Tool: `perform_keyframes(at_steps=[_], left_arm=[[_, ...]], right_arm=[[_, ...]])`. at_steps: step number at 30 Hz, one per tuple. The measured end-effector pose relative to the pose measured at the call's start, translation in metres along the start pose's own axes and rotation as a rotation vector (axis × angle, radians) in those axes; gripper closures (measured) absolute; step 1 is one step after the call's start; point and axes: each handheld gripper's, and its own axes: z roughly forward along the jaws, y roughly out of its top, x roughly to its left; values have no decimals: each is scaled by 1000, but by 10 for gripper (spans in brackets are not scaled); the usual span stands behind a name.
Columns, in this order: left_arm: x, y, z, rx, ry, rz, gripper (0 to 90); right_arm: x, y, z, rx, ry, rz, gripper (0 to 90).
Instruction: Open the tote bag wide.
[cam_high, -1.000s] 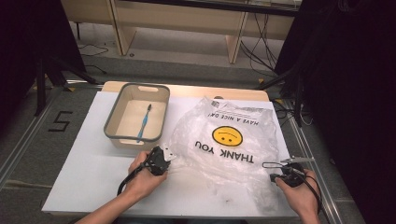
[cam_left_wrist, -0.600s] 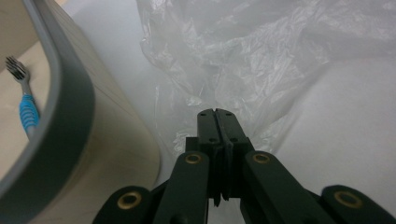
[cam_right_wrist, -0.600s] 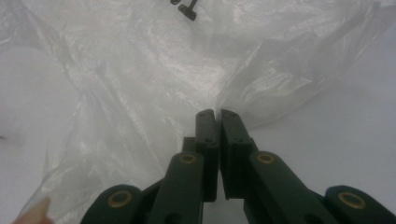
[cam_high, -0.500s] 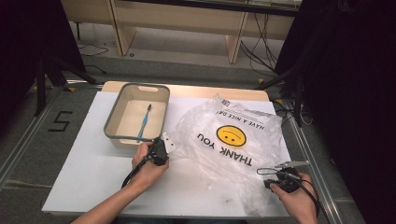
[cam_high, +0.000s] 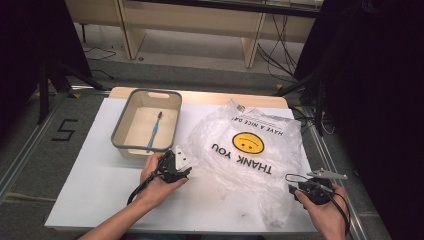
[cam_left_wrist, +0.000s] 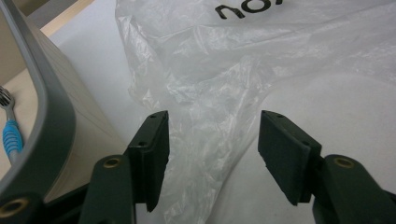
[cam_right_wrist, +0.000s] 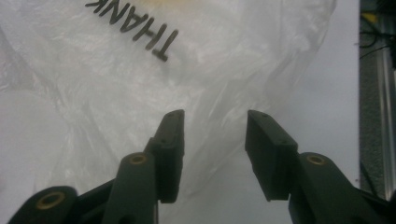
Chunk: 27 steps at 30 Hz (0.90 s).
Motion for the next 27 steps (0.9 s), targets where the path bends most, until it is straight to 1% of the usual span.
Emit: perform_keyframes(at_steps=[1,2,3,4,5,7,8,9,10,11,12,13,14,15,16,17,18,19,20,21,22,23,24,25,26,27], left_arm=[[0,0,0,0,0,0,425],[0,0,-2,-1,-1,6,424],[0,0,-2,-1,-1,6,419],[0,1,-3,-6,-3,6,416],[0,1,-3,-6,-3,6,407],[0,1,-5,-1,0,6,383],[-1,1,-7,-9,-10,1,377],[-1,1,-7,-9,-10,1,368],[-2,1,-11,-4,-28,-11,358],[-2,1,-11,-4,-28,-11,353],[-3,0,-14,-5,-46,-25,346],[-3,0,-14,-5,-46,-25,343],[-4,-1,-18,3,-56,-27,338],[-4,-1,-18,3,-56,-27,337],[-5,-3,-23,6,-55,-29,328],[-5,-3,-23,6,-55,-29,323],[-5,-5,-27,0,-57,-28,311],[-5,-5,-27,0,-57,-28,301],[-5,-7,-31,-2,-54,-29,294],[-5,-7,-31,-2,-54,-29,290],[-4,-10,-34,-10,-58,-36,280],[-4,-10,-34,-10,-58,-36,275],[-3,-13,-37,-8,-57,-50,264],[-3,-13,-37,-8,-57,-50,260],[-2,-15,-39,-3,-55,-48,254],[-2,-15,-39,-3,-55,-48,253]], right_arm=[[0,1,-1,-13,-7,6,547],[0,2,-2,-33,-21,1,531],[0,2,-2,-33,-21,1,531],[0,3,-4,-65,-46,-17,508],[1,4,-5,-79,-52,-28,509],[2,6,-6,-111,-39,-58,511],[3,7,-6,-121,-26,-66,513],[5,8,-5,-127,-14,-72,514],[7,9,-5,-136,-3,-97,512],[7,9,-5,-136,-3,-97,512],[13,12,-3,-157,6,-129,496],[13,12,-3,-157,6,-129,496],[21,16,0,-177,33,-168,485],[21,16,0,-177,33,-168,485],[28,19,4,-175,61,-190,484],[28,19,4,-175,61,-190,484],[35,23,8,-177,72,-234,483],[35,23,8,-177,72,-234,483],[41,26,11,-169,84,-258,480],[45,27,13,-166,95,-264,481],[47,29,14,-164,102,-273,480],[47,29,14,-164,102,-273,480],[54,33,18,-157,116,-294,481],[54,33,18,-157,116,-294,481],[59,35,21,-145,125,-303,482],[59,35,21,-145,125,-303,482]])
